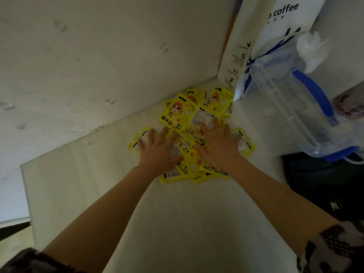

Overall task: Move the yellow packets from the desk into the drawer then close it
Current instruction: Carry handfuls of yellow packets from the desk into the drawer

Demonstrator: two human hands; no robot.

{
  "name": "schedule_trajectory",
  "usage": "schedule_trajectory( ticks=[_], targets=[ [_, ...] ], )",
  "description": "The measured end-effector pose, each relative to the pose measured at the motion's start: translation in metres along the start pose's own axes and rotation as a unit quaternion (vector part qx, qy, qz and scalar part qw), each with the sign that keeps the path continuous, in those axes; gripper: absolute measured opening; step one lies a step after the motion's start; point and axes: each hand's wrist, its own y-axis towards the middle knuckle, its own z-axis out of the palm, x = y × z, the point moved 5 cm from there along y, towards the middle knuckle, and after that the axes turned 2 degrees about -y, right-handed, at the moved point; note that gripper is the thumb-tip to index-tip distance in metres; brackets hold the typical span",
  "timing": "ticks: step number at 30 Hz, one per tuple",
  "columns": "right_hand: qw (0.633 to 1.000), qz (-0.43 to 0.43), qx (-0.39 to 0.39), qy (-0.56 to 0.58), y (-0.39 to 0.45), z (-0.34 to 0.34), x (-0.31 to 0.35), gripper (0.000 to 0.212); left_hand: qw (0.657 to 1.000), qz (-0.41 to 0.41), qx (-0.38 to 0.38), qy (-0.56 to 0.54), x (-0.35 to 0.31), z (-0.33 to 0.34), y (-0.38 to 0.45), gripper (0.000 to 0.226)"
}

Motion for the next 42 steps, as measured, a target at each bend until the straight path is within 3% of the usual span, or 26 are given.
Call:
schedule_trajectory(
  ticks=[11, 19, 22, 26, 28, 32, 36, 42],
  targets=[
    [0.999, 0.015, 0.039, 0.023, -0.098, 0.039, 0.026, 0.070, 1.000, 0.004, 0.021, 0.001, -0.003, 0.036, -0.089, 0.075],
    [0.994, 0.061, 0.069, 0.060, -0.121, 0.031, 0.028, 0.065, 0.997, -0.018, 0.038, -0.069, 0.006, 0.037, -0.122, 0.083],
    [0.997, 0.061, 0.042, 0.025, -0.115, 0.018, 0.026, 0.063, 0.991, -0.059, -0.015, -0.123, 0.023, 0.024, -0.124, 0.071],
    [1.000, -0.012, 0.009, -0.009, -0.098, 0.007, 0.031, 0.068, 0.974, -0.124, -0.068, -0.177, 0.052, 0.014, -0.127, 0.055],
    [0.998, -0.055, 0.015, -0.013, -0.088, 0.004, 0.036, 0.080, 0.981, -0.098, -0.047, -0.158, 0.058, 0.014, -0.127, 0.061],
    [0.989, -0.130, 0.050, -0.043, -0.075, 0.004, 0.047, 0.088, 0.997, 0.045, -0.012, -0.066, 0.051, 0.015, -0.124, 0.076],
    [0.984, -0.156, 0.043, -0.073, -0.070, 0.001, 0.053, 0.068, 0.994, 0.103, 0.019, -0.044, 0.045, 0.018, -0.114, 0.072],
    [0.990, -0.096, -0.046, -0.090, -0.059, -0.008, 0.048, 0.047, 0.998, 0.008, -0.027, -0.048, 0.060, 0.006, -0.106, 0.057]
  ],
)
